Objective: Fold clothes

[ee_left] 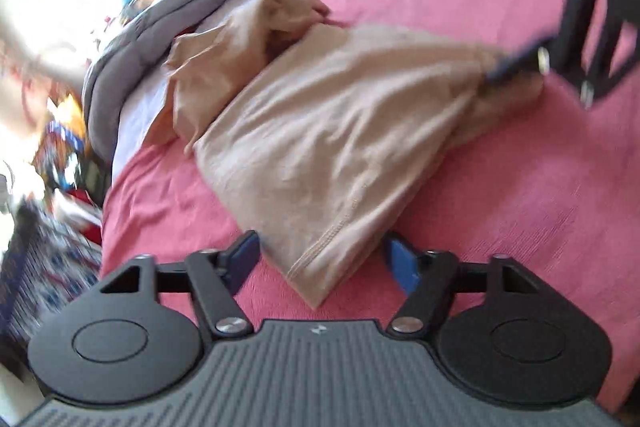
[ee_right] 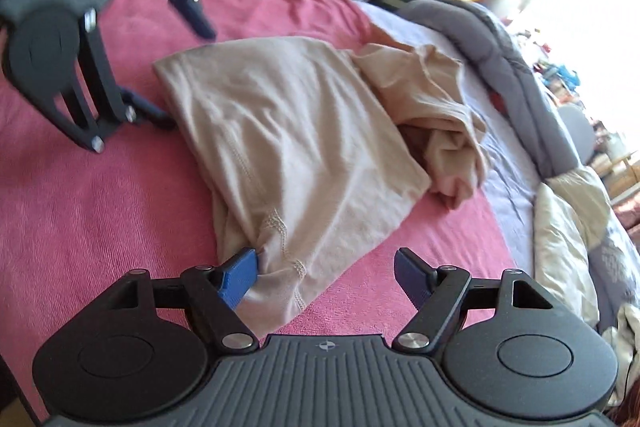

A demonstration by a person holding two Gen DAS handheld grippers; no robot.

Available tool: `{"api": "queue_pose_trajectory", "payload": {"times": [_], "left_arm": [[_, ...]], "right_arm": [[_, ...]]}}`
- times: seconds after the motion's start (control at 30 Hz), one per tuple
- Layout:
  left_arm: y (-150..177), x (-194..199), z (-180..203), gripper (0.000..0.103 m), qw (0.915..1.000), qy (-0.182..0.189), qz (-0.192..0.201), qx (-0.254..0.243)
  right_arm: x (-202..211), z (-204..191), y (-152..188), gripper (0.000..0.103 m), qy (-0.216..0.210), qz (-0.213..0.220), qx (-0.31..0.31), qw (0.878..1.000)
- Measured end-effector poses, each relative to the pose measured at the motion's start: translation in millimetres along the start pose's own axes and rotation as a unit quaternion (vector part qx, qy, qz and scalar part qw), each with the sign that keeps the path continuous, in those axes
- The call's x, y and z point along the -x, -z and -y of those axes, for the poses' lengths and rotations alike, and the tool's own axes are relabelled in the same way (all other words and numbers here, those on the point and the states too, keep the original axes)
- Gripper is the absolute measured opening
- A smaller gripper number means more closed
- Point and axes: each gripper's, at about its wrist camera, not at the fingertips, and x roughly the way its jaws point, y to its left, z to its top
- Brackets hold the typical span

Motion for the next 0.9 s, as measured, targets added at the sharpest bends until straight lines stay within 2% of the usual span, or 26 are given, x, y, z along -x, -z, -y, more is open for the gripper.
{"api": "queue_pose_trajectory", "payload": {"times": [0.07,0.13,0.23,0.27,0.37,0.5,0.6,0.8,0.87,0.9], "left_arm": [[0,0,6,0.053,0.9996,-0.009,0.01,-0.024],[0,-1,6,0.05,0.9994,-0.012,0.009,-0.03],[-1,2,3,0.038,0.9996,-0.011,0.007,-0.024],[-2,4,3,0.032,0.9995,-0.013,0.008,-0.026],[-4,10,-2,0.024,0.9995,-0.017,0.007,-0.024],[-8,18,-9,0.022,0.9994,-0.024,0.01,-0.021],[-10,20,-9,0.023,0.9991,-0.027,0.01,-0.03],[-7,22,-13,0.032,0.9996,-0.024,-0.005,-0.017],[-7,25,-14,0.033,0.9996,-0.023,-0.008,-0.016],[-7,27,-14,0.033,0.9995,-0.024,-0.005,-0.019]], "right_arm": [[4,-1,2,0.078,0.004,0.006,-0.015,1.0],[8,-3,4,0.079,0.008,0.014,-0.027,1.0],[12,-15,2,0.079,0.024,0.045,-0.016,0.999],[12,-22,1,0.079,0.032,0.059,-0.006,0.998],[5,-46,-3,0.079,0.069,0.103,0.049,0.991],[-5,-66,-3,0.079,0.092,0.134,0.092,0.982],[-5,-64,-6,0.079,0.108,0.15,0.074,0.98],[-13,-61,-9,0.077,0.128,0.156,0.062,0.977],[-21,-61,-11,0.064,0.115,0.149,0.071,0.98],[-24,-60,-13,0.045,0.105,0.144,0.072,0.981]]}}
